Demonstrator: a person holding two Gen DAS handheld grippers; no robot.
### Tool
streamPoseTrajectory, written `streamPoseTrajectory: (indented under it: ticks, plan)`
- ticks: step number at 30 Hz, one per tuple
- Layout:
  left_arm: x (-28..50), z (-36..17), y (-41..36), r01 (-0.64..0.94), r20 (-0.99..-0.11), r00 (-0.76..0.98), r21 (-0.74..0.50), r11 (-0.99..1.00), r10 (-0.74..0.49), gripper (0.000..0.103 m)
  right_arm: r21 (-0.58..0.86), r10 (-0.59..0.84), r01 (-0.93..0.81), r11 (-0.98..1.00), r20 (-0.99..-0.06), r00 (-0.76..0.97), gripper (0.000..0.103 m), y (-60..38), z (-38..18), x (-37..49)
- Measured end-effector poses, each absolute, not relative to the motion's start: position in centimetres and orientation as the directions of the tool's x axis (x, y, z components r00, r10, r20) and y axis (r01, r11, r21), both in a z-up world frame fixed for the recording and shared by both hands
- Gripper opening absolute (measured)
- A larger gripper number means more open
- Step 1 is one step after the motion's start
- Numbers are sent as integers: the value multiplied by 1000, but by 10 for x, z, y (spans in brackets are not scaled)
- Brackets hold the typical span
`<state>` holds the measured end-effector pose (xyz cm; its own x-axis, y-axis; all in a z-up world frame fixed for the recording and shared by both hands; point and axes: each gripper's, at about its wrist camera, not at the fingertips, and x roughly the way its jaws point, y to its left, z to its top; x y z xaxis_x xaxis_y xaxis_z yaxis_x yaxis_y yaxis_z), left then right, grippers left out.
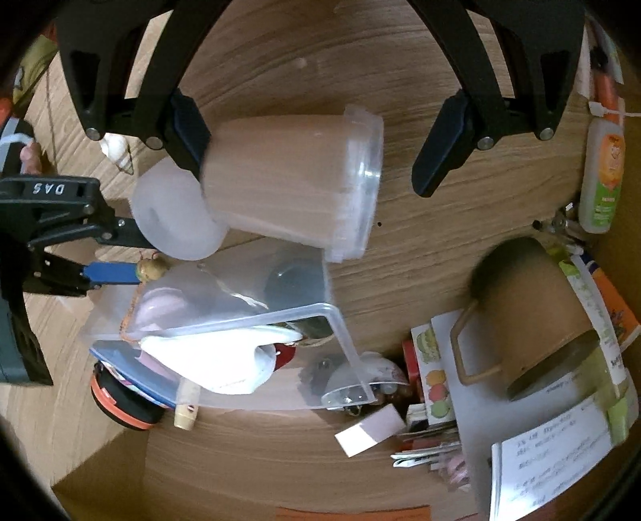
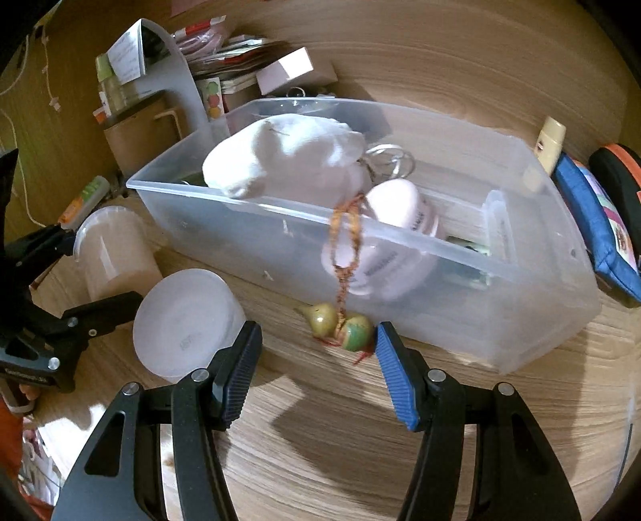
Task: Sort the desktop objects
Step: 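Move the left tool to the plastic cup while the right tool moves to the gourd bead charm, then grasp the plastic cup with the left tool while the right tool grasps the gourd charm, then carry the cup with the left tool while the right tool carries the charm over the bin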
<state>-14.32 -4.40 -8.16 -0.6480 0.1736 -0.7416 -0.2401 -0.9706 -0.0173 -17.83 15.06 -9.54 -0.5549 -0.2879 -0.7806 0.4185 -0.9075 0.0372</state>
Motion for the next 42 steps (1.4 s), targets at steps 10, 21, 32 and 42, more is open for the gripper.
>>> streamPoseTrajectory:
  ticks: [10,21,32,42]
  plan:
    - [-145,-80,-48,-246,-740,-637,-70,-967,215,78,116,-280,307,-945,-773,-570,41,160,-97,-184]
    - [-146,-78,-63,-179,-727,-658,-104,-978,197,71,168,-342,335,-927,-742,-576,30,169,-90,-177]
    - [-136,-73,-68,-135,-709,-682,-117,-984,178,69,225,-405,350,-910,-665,-628,30,193,-62,-152]
    - [-129,-54,-69,-129,-681,-705,-150,-980,197,66,234,-421,356,-905,-620,-662,30,209,-42,-156]
